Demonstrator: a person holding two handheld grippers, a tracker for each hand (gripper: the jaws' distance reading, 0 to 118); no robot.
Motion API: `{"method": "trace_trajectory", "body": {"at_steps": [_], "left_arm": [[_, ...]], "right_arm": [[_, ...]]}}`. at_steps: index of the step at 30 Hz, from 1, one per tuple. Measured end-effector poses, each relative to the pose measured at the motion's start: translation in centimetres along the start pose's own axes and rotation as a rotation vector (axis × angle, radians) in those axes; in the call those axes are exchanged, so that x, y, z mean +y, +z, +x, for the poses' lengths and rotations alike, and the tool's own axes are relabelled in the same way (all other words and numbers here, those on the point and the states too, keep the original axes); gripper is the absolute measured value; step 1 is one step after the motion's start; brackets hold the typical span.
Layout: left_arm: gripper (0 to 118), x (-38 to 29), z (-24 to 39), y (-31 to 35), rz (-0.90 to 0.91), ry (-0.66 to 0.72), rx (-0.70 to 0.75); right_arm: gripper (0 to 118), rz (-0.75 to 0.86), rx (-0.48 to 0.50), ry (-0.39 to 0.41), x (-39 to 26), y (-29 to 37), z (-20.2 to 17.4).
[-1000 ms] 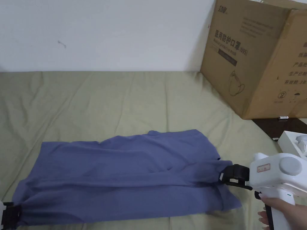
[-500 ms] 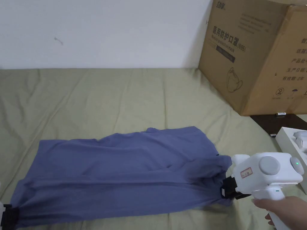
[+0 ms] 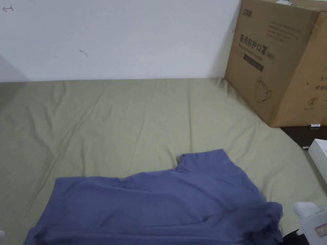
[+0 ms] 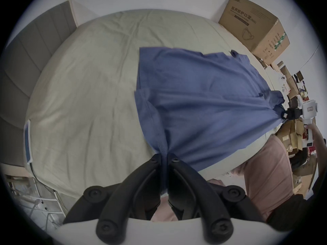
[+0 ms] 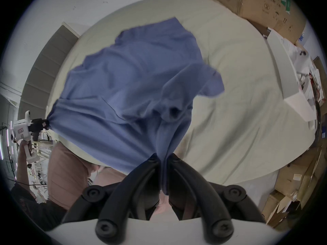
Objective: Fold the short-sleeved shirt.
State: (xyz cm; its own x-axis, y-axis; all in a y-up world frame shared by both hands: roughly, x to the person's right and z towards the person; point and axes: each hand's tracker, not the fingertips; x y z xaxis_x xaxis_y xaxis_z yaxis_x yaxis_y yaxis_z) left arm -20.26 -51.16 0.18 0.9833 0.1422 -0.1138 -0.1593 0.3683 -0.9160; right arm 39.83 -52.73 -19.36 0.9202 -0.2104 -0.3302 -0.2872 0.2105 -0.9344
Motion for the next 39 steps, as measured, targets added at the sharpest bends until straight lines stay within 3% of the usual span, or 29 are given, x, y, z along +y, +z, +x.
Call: {"method": "trace_trajectory", "body": {"at_steps": [1,3,5,6,8,9,10,13,17,21,22,23,24,25,28,31,32,36,38,39], "left_arm": [[5,-0.4,-0.1,-1.1,-0.012,0.011,0.0],[5,-1.1,-0.1,-2.6,-0.021,0.017,-0.004],[10,-1.6,-0.2,-3.4,-0.016,0.02,-0.006],[23,-1.7,-0.5,-3.3,-0.014,0.024,-0.018],[103,-1.7,-1.0,-2.8,-0.012,0.039,-0.027],[118,-1.5,-1.3,-2.4,-0.012,0.045,-0.035],[110,-1.4,-1.5,-1.8,-0.011,0.048,-0.038],[109,0.0,-1.8,1.8,0.123,0.081,-0.048],[109,1.4,0.3,6.5,0.342,0.093,-0.094],[109,0.4,4.7,9.9,0.753,0.002,0.036],[101,-0.1,5.6,10.3,0.837,-0.013,0.051],[83,-0.6,6.5,10.6,0.916,-0.015,0.076],[48,-1.3,7.8,10.8,0.962,0.006,0.098],[0,-1.4,8.5,10.9,0.989,0.024,0.102],[0,-0.9,9.2,10.8,0.982,0.032,0.025],[0,3.2,8.2,10.9,0.883,0.005,0.065],[0,6.3,7.1,10.8,0.827,0.007,0.061],[0,17.7,1.1,3.7,0.261,0.028,0.047],[2,19.9,-1.4,-0.4,0.22,0.024,0.054],[17,20.7,-2.5,-2.3,0.214,0.032,0.058]], "right_arm": [[6,-0.017,-0.009,-0.014,-0.1,-1.3,0.3],[7,-0.036,-0.028,-0.132,-0.2,-3.2,0.9],[13,-0.03,0.0,-0.197,-0.1,-3.8,1.1],[26,-0.026,-0.008,-0.185,0.0,-3.5,1.0],[79,-0.018,-0.085,-0.157,0.1,-2.5,0.5],[95,-0.021,-0.162,-0.135,0.1,-1.7,0.2],[97,-0.013,-0.229,-0.086,0.2,-0.8,-0.1],[97,0.134,-0.251,-0.028,0.3,2.9,-1.1],[97,0.394,-0.107,-0.07,-0.3,8.3,-4.4],[94,0.754,0.038,-0.053,-2.7,11.3,-8.9],[83,0.849,0.03,-0.039,-3.5,11.7,-10.3],[59,0.924,0.003,-0.023,-4.3,12.0,-11.5],[24,0.994,-0.012,-0.001,-4.9,12.2,-12.6],[0,1.034,-0.017,0.001,-5.0,12.2,-13.4],[0,1.024,0.093,-0.031,-4.4,12.4,-14.7],[0,0.97,0.096,-0.02,-2.8,12.1,-13.8],[0,0.96,0.101,-0.023,-2.4,12.1,-13.6],[0,0.92,0.151,-0.095,-0.8,11.1,-12.1],[0,0.875,0.128,-0.12,0.2,10.2,-11.4],[0,0.851,0.116,-0.132,0.6,9.7,-11.1]]}}
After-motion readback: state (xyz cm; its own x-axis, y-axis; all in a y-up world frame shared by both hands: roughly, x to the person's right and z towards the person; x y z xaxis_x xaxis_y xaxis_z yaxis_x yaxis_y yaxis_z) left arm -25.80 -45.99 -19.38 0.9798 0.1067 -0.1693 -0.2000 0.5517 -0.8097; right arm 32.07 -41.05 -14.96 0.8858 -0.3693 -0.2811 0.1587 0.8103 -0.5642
